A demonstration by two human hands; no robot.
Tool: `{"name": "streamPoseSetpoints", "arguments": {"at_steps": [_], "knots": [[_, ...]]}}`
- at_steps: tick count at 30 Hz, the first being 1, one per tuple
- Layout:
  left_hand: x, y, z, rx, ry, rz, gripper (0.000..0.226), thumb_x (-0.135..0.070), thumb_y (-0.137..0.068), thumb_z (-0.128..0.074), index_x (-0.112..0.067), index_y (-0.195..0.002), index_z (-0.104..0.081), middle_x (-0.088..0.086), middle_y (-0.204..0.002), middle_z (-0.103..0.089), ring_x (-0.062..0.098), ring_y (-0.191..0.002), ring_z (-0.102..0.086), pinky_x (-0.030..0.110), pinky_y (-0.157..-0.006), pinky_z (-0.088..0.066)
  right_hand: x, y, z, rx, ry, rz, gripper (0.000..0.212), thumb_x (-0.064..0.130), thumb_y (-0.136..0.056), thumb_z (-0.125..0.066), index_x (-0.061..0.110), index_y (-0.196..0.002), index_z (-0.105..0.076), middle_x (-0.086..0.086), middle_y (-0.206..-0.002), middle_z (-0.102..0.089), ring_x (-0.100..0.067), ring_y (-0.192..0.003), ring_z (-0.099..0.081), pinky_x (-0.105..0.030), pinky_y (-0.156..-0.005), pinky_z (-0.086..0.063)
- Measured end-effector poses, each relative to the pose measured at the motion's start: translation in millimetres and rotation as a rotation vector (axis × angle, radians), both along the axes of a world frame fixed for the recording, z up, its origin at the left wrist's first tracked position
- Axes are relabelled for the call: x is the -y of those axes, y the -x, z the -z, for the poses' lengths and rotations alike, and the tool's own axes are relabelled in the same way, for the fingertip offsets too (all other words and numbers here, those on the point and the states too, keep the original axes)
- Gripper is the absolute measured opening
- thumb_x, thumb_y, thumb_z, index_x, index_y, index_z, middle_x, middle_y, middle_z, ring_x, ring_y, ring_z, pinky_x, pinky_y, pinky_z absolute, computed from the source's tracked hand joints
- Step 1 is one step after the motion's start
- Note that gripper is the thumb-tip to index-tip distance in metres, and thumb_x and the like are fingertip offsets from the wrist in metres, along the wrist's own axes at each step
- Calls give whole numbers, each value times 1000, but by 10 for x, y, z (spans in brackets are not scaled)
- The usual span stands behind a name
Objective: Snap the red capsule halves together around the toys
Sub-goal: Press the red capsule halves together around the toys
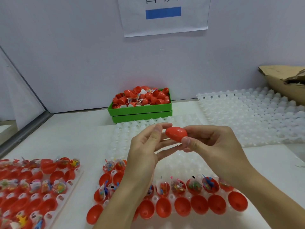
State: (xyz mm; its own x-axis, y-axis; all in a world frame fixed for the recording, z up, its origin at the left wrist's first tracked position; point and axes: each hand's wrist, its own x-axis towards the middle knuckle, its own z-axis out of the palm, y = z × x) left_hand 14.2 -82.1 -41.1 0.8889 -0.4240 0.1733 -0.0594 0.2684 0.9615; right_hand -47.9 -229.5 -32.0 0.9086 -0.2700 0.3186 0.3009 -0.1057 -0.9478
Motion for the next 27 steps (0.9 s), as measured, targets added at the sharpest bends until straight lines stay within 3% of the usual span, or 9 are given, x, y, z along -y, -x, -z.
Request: {"name": "streamPoseSetpoints", "arguments": {"at_steps": [3, 5, 11, 18, 22, 27], "knots": [[-48, 0, -15, 206, -122, -33, 27, -24, -83, -67, -17, -108, -72, 2, -97, -77, 19, -92, -74, 28, -76, -60, 22, 7, -23, 1, 30, 15, 21, 2, -81, -73, 20, -89, -77, 2, -77, -78, -15, -68, -74, -18, -62, -56], [-49, 9, -15, 301, -213, -92, 22, -11, -81, -75, -22, -100, -73, -5, -88, -78, 13, -83, -75, 22, -76, -59, 24, 13, -21, 0, 75, 26, 23, -3, -82, -72, 19, -87, -78, 0, -72, -77, -16, -64, -73, -18, -59, -56], [-10, 85, 42, 442, -304, -280, 33, 11, -75, -75, -22, -76, -72, -14, -77, -74, 2, -74, -70, 10, -68, -53, -42, 34, 23, 25, 189, 72, 47, -14, -82, -65, 31, -80, -78, 4, -63, -74, -13, -57, -71, -19, -52, -55], [7, 109, -19, 515, -289, -246, 24, 2, -86, -70, -21, -94, -67, -12, -86, -71, 3, -84, -68, 12, -72, -52, -12, 18, -24, 23, 113, 19, 34, -5, -86, -66, 27, -83, -78, 1, -68, -76, -14, -61, -72, -20, -57, -56], [-2, 116, -30, 501, -297, -226, 20, -15, -92, -66, -25, -109, -67, -13, -95, -71, 9, -94, -68, 24, -76, -58, 27, 13, -34, -1, 75, 4, 16, 5, -86, -69, 18, -90, -79, -3, -73, -77, -16, -65, -73, -20, -58, -56], [-1, 110, -32, 405, -263, -177, 28, -10, -95, -60, -24, -119, -64, -6, -95, -73, 10, -94, -69, 18, -70, -56, 53, 19, -18, -22, 59, 6, 16, 2, -88, -67, 13, -94, -78, -2, -76, -77, -18, -68, -75, -21, -60, -57]]}}
